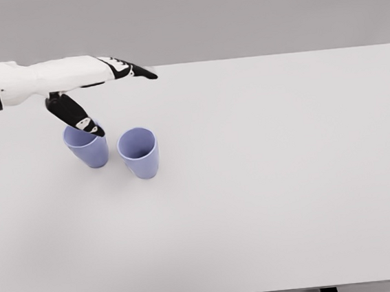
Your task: Place the right cup on the left cup with left arm
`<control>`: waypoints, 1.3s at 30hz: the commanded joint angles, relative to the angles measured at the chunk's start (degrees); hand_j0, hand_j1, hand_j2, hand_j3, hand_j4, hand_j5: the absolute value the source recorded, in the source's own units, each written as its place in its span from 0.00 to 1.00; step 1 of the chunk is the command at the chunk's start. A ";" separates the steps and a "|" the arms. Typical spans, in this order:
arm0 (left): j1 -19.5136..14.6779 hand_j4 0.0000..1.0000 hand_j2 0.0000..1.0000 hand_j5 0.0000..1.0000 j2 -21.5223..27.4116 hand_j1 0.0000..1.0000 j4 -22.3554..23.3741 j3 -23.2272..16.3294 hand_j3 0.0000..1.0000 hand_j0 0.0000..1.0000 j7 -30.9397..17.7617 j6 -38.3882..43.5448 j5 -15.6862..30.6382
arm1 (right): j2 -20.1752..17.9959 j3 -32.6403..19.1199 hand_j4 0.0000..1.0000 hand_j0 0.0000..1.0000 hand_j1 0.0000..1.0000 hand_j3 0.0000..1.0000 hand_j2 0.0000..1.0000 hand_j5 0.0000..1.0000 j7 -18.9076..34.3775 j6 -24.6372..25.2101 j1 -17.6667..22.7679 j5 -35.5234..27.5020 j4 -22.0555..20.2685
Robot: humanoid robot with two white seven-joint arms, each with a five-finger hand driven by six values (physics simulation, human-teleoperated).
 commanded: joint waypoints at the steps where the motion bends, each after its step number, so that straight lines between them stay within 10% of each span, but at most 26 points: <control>1: 0.00 1.00 1.00 1.00 -1.85 1.00 -0.23 -2.78 1.00 1.00 0.01 1.73 0.65 | 0.00 -0.01 1.00 1.00 1.00 1.00 1.00 1.00 0.02 -0.02 0.00 0.00 0.00; 6: -1.23 1.00 1.00 1.00 -2.55 1.00 -0.23 -4.36 1.00 1.00 0.01 1.38 0.83 | 0.00 -0.01 1.00 1.00 1.00 1.00 1.00 1.00 0.02 -0.02 0.00 0.00 0.00; 19: -15.47 1.00 1.00 1.00 -2.03 1.00 -0.05 -23.78 1.00 1.00 0.01 1.82 0.74 | 0.00 -0.01 1.00 1.00 1.00 1.00 1.00 1.00 0.02 -0.02 0.00 0.00 0.00; 39: -15.03 1.00 1.00 1.00 -2.73 1.00 0.12 -25.72 1.00 1.00 0.01 1.64 -12.53 | 0.00 -0.01 1.00 1.00 1.00 1.00 1.00 1.00 0.02 -0.02 0.00 0.00 0.00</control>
